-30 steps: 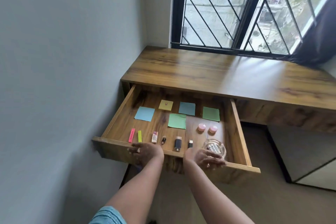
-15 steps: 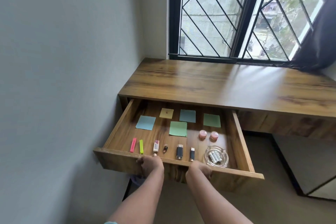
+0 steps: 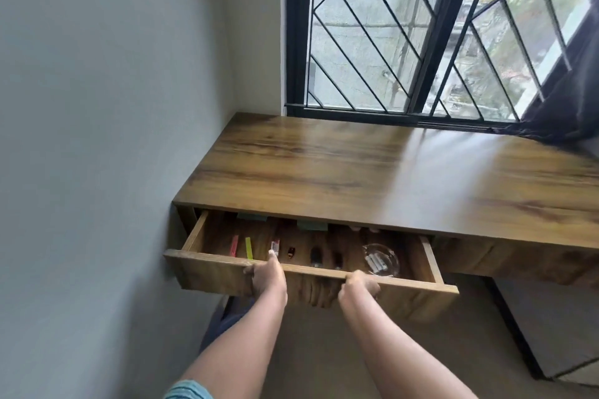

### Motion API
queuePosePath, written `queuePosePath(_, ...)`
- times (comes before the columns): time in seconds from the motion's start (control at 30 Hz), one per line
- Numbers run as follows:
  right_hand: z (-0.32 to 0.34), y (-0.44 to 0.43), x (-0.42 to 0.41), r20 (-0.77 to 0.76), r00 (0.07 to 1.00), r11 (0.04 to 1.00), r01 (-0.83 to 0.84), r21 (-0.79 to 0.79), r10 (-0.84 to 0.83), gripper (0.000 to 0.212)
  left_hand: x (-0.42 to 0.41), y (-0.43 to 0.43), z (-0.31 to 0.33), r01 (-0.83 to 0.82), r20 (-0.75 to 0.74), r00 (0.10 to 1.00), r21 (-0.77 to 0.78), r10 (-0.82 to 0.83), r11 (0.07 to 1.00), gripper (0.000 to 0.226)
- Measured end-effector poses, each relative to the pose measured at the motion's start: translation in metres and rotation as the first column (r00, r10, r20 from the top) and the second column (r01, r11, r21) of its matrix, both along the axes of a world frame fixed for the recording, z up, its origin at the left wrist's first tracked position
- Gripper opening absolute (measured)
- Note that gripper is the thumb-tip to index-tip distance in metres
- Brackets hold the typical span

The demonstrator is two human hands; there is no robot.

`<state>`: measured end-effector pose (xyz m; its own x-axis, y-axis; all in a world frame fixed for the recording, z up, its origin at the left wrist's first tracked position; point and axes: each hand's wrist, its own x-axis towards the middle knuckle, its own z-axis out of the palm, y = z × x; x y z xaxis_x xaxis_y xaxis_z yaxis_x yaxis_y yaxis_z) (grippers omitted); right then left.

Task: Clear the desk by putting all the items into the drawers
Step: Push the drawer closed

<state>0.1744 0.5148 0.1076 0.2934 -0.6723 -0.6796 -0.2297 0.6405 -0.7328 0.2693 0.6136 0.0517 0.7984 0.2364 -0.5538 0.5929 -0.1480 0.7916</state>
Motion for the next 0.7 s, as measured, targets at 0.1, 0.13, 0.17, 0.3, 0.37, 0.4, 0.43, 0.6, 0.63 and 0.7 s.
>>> queuePosePath(0.1,-0.005,-0.015,0.033,0.058,0.992,0.993,0.105,0.056,-0.109,0.037,0.021,-0.014,0.005,0.009,0.022,1.000,-0.062,-0.007,0.998,0.069)
queuePosePath(0.13,-0.004,-0.019,0.043,0.044,0.980,0.979,0.191,0.066,-0.194,0.037,0.028,-0.017,0.002,0.020,0.038,0.999,-0.059,-0.018,0.998,0.070)
queuePosePath(0.17,0.000,-0.024,0.053,0.020,0.957,0.955,0.286,0.086,-0.288,0.038,0.032,-0.022,0.004,0.013,0.050,0.999,-0.055,-0.010,0.998,0.072)
queuePosePath(0.3,0.001,-0.042,0.083,-0.080,0.939,0.932,0.342,0.115,-0.335,0.042,0.052,-0.037,0.001,0.022,0.054,0.998,-0.055,-0.019,0.998,0.077)
queuePosePath(0.37,0.000,-0.050,0.094,-0.032,0.901,0.881,0.430,0.199,-0.432,0.044,0.063,-0.045,0.001,0.008,0.065,0.998,-0.069,-0.004,0.998,0.079)
queuePosePath(0.4,-0.001,-0.054,0.099,-0.029,0.896,0.873,0.439,0.212,-0.444,0.046,0.069,-0.050,-0.001,0.010,0.069,0.998,-0.074,-0.005,0.997,0.080)
queuePosePath(0.43,-0.002,-0.058,0.103,-0.015,0.889,0.864,0.449,0.228,-0.458,0.049,0.074,-0.054,0.000,-0.001,0.065,0.998,-0.096,0.007,0.995,0.080)
queuePosePath(0.6,-0.005,-0.073,0.125,0.038,0.902,0.882,0.410,0.234,-0.430,0.065,0.100,-0.069,0.001,-0.026,0.053,0.998,-0.128,0.033,0.991,0.081)
queuePosePath(0.63,-0.006,-0.074,0.128,0.044,0.904,0.885,0.406,0.230,-0.426,0.064,0.103,-0.071,0.001,-0.035,0.050,0.998,-0.119,0.041,0.992,0.081)
queuePosePath(0.7,-0.006,-0.078,0.135,0.040,0.897,0.879,0.423,0.220,-0.441,0.056,0.105,-0.079,0.002,-0.041,0.037,0.998,-0.093,0.044,0.995,0.085)
